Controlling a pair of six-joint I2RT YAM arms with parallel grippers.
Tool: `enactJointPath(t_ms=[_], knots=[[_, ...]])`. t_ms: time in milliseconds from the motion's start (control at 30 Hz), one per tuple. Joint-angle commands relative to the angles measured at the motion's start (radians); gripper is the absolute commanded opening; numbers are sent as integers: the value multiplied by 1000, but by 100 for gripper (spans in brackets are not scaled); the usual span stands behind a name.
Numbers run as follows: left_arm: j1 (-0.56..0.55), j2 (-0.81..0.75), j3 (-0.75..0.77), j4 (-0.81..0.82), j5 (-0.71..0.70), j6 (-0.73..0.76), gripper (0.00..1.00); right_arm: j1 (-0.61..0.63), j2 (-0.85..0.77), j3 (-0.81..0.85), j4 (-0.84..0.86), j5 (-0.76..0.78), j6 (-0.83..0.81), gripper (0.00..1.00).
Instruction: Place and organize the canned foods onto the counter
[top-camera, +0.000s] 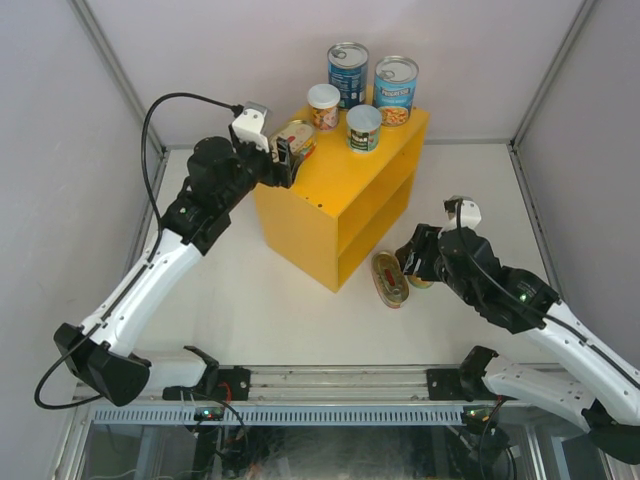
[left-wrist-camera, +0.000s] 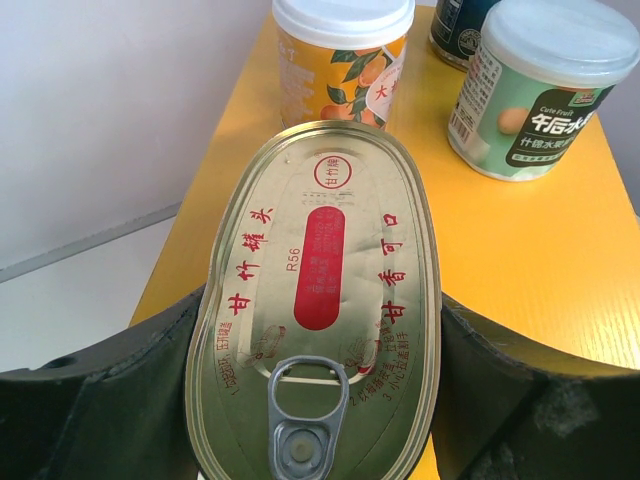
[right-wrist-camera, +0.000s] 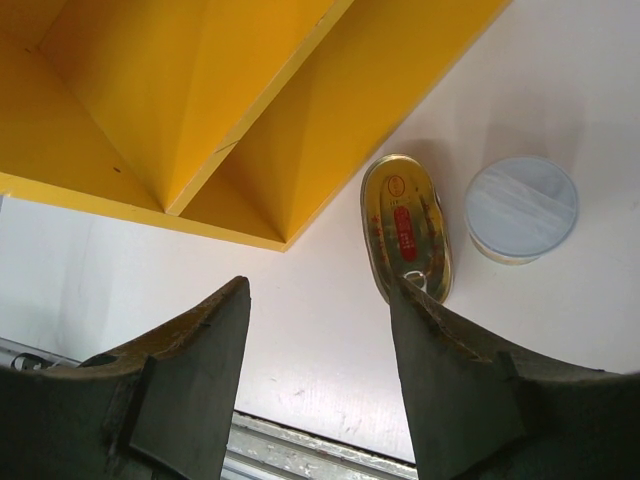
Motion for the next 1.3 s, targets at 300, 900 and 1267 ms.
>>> enactJointPath(t_ms=[300, 900, 1267], knots=[[62, -10, -48, 163, 32, 32, 0, -9, 30, 38, 44, 11, 3, 58], [145, 17, -46, 187, 224, 20, 0, -7, 46, 38, 56, 9, 12, 58], [144, 28, -35, 182, 231, 9, 0, -4, 53, 38, 63, 10, 21, 58]])
